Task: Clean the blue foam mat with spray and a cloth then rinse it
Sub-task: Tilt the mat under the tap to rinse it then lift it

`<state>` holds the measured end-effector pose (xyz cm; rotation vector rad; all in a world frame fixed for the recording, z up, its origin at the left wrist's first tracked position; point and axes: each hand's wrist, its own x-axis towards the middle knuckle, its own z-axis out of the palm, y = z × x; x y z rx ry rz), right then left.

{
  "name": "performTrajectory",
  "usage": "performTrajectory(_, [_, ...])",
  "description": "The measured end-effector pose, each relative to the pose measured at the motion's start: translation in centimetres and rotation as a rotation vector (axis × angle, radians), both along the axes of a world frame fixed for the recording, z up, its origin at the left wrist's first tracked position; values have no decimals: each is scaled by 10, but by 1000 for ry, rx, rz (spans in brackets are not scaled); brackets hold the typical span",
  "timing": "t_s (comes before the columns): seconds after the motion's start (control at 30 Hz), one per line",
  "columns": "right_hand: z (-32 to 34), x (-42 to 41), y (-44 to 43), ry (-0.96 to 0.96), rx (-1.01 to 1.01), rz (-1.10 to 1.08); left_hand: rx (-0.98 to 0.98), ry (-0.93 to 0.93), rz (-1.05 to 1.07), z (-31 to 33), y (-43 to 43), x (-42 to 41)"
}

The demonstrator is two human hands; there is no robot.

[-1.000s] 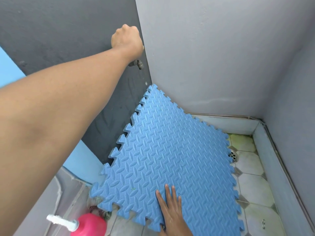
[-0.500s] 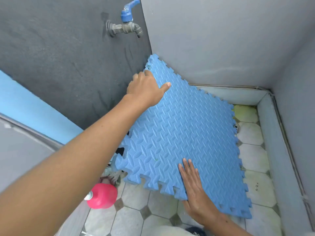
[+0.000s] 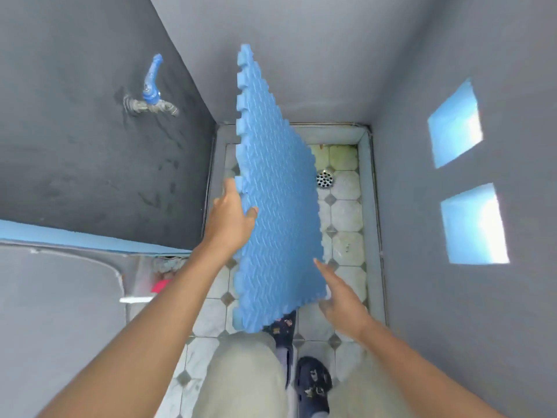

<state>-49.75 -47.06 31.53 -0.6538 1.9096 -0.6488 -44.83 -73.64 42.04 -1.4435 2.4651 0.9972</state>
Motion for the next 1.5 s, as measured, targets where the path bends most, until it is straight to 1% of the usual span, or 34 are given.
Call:
performTrajectory(0.07, [55, -3, 16, 11, 18, -153, -12, -46, -44, 16, 26, 7])
performTrajectory(0.17, [110, -6, 37, 10, 44, -220, 47, -58, -16, 29, 45, 29])
performTrajectory(0.27, [147, -7, 53, -18, 30, -206, 58, -52, 50, 48, 64, 59])
performTrajectory(0.33, [167, -8, 59, -11, 25, -173, 38, -72, 57, 61, 84, 87])
performTrajectory(0.47, [199, -14, 46, 89, 6, -71, 59, -103, 78, 88, 126, 167])
performTrajectory(0.63, [229, 12, 0, 288, -54, 216, 93, -113, 191, 118, 181, 286])
performTrajectory(0.73, [228, 53, -27, 279, 0, 350, 132, -174, 353, 127, 216, 369])
performTrajectory(0.8, [224, 90, -40, 273, 55, 470, 184, -204, 475, 132, 245, 424])
performTrajectory(0.87, [223, 136, -46, 277, 42, 629, 205, -190, 583, 136, 279, 477])
performTrajectory(0.97, [227, 214, -46, 279, -43, 880, 244, -147, 747, 139, 331, 541])
performTrajectory(1.03, [229, 273, -44, 288, -129, 1085, 260, -126, 887, 138, 372, 577])
performTrajectory(1.1, [229, 334, -42, 293, -202, 1285, 278, -99, 1017, 134, 415, 605])
performTrajectory(1.17, [224, 392, -39, 289, -258, 1441, 300, -119, 1133, 129, 457, 624])
performTrajectory(1.23, [217, 447, -33, 292, -307, 1574, 290, -145, 1247, 123, 497, 636])
performTrajectory(1.33, [208, 521, -16, 310, -372, 1740, 259, -129, 1404, 116, 551, 643])
performTrajectory(1.4, [202, 567, -2, 306, -372, 1842, 226, -128, 1505, 113, 583, 646])
performTrajectory(1.5, [196, 632, 22, 290, -302, 1990, 169, -157, 1645, 113, 629, 651])
